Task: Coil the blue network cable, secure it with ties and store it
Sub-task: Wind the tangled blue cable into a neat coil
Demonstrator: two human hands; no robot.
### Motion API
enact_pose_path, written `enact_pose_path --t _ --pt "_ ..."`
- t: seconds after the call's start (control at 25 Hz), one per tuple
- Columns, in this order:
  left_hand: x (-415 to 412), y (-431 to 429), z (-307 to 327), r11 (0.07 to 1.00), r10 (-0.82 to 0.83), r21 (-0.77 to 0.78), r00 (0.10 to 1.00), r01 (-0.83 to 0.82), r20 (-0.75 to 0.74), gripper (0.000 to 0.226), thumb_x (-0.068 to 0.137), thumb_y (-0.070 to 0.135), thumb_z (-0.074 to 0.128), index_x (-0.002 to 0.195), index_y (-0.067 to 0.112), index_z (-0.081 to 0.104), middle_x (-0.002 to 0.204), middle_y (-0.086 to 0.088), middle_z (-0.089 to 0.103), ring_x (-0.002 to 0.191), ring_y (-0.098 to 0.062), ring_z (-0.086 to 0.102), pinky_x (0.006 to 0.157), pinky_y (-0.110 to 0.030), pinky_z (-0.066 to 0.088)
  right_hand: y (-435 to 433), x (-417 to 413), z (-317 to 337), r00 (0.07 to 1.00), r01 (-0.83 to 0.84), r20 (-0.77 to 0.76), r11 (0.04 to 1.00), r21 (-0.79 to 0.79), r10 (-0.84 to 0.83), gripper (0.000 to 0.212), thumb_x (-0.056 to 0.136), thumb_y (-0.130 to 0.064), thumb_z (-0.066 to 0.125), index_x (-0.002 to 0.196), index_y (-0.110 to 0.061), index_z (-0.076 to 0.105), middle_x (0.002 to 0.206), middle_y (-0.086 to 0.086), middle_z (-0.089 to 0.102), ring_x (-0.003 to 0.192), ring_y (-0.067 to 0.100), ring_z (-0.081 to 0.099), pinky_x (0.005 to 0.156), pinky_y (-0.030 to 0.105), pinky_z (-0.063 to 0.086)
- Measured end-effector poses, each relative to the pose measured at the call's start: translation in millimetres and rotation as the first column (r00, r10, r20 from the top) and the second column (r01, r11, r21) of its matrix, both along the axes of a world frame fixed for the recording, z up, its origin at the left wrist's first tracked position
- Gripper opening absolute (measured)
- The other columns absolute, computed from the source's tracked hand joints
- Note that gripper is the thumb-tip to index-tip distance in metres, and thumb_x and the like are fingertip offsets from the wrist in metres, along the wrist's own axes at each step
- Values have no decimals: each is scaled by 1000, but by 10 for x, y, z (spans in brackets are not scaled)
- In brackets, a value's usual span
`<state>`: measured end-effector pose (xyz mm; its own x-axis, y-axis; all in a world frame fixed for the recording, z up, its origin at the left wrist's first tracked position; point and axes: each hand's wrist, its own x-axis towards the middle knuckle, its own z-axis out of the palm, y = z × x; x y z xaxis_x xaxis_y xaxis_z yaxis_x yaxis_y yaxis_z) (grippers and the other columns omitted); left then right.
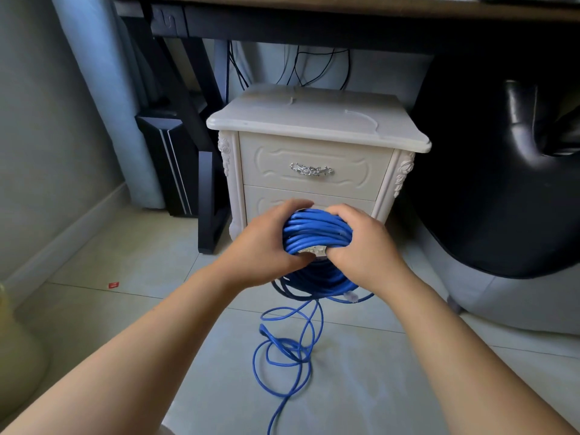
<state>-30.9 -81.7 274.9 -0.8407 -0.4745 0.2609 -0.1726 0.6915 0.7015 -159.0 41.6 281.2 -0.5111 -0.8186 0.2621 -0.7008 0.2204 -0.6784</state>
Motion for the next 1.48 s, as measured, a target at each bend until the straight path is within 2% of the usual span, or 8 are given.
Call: enact_pose_path --t 0.24,0.4,0.68,0.88,1.04,1.28,1.36,1.48 --pt "-69 46 53 931 173 346 976 -117 -135 18 77 1 73 89 11 63 67 1 61 60 -13 54 63 -27 49 53 -47 94 924 -27 379 997 -68 51 62 73 -22 77 125 -40 50 96 -9 66 81 5 65 76 19 50" --pt "-83 40 58 763 282 638 942 -103 -184 17 80 -2 70 93 7 65 61 4 56 56 -15 54 68 -39 55 111 -84 115 649 -62 740 982 -178 176 51 72 -31 80 118 -21 60 110 11 70 91 29 73 68 31 58" --pt "-132 50 59 428 498 903 845 -47 -192 10 85 3 63 89 11 62 61 1 50 54 -13 50 67 -35 54 51 -149 33 515 -93 823 970 -224 239 79 71 -77 50 129 -25 57 109 23 70 102 39 68 88 47 53" --pt "-135 24 32 203 575 977 815 -62 -68 2 86 6 63 88 7 64 60 -2 48 53 -15 49 63 -35 53 -3 -73 24 647 12 763 1000 -23 9 61 86 -72 37 93 -22 72 84 7 76 82 31 72 73 42 59" --pt "-136 -5 58 224 597 971 800 -88 -65 3 86 6 64 89 6 65 59 -1 49 53 -15 50 65 -35 56 87 -41 120 767 120 635 993 -11 -86 48 102 -48 31 98 -12 63 73 5 69 66 34 65 38 16 42" --pt "-156 -8 -5 257 687 956 722 -141 -78 16 86 9 64 102 9 63 63 -1 51 59 -16 53 59 -30 56 4 178 -20 752 -4 659 1000 -30 23 76 67 -79 49 131 -38 47 112 -11 63 87 11 68 83 41 58" --pt "-181 107 -9 221 666 972 740 -75 -94 13 88 10 63 101 9 61 61 -1 52 60 -17 55 58 -29 55 -27 199 -69 788 52 616 996 -78 7 69 71 -70 64 129 -39 44 114 -15 64 104 2 62 95 30 49" --pt "-206 279 4 250 557 968 815 16 -157 5 92 11 62 96 9 60 61 0 59 61 -15 62 70 -31 55 -71 129 -108 656 224 754 948 -225 24 49 72 -36 78 114 -32 53 104 3 70 97 21 71 94 47 53"
